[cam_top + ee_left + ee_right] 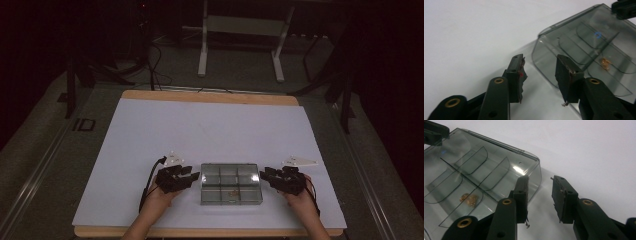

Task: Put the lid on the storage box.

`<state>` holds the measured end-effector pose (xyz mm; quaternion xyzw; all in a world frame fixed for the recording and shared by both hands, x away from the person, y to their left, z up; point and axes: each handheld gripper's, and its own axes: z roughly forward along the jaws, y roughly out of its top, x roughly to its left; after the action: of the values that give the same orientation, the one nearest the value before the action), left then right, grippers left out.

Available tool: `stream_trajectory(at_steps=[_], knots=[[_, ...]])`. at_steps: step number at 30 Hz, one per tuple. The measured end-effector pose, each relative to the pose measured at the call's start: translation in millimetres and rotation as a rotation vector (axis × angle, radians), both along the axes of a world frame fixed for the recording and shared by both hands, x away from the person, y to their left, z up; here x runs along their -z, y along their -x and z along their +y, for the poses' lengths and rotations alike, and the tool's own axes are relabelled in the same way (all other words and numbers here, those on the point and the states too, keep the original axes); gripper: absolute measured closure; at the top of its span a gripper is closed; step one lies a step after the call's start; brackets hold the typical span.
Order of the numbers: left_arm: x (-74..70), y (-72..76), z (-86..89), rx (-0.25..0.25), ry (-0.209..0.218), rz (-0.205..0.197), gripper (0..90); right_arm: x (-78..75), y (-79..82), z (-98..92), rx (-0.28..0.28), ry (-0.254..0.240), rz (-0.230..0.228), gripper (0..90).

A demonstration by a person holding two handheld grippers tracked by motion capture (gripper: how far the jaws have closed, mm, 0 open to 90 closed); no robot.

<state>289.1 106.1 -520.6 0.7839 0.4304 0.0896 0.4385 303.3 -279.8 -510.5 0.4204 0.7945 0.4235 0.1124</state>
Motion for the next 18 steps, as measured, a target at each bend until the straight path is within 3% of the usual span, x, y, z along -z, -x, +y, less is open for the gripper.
stream_trajectory(at_steps=[4, 7, 9, 10, 11, 18], knots=[[1.2, 0.2, 0.8, -0.009, -0.006, -0.007, 55.4, 0.3, -0.6, -2.0, 0.005, 0.006, -0.007, 61.3], [1.0, 0.5, 1.4, -0.021, -0.015, -0.012, 45.7, 0.1, -1.6, -3.8, 0.006, 0.005, -0.011, 54.9], [0.6, 0.7, 3.5, -0.007, 0.014, -0.009, 39.2, -0.5, -1.7, -5.0, 0.005, 0.007, -0.02, 48.8], [0.7, 0.9, 5.5, 0.031, 0.036, -0.011, 35.6, -0.7, -1.7, -5.4, 0.008, 0.011, -0.023, 46.7], [0.3, 1.1, 6.2, 0.042, 0.049, -0.016, 28.0, -0.9, -1.6, -5.9, 0.011, 0.018, -0.025, 44.7], [3.1, 1.5, 7.8, 0.046, 0.062, -0.043, 8.9, 2.3, -3.1, -10.3, 0.004, 0.017, -0.009, 23.4]])
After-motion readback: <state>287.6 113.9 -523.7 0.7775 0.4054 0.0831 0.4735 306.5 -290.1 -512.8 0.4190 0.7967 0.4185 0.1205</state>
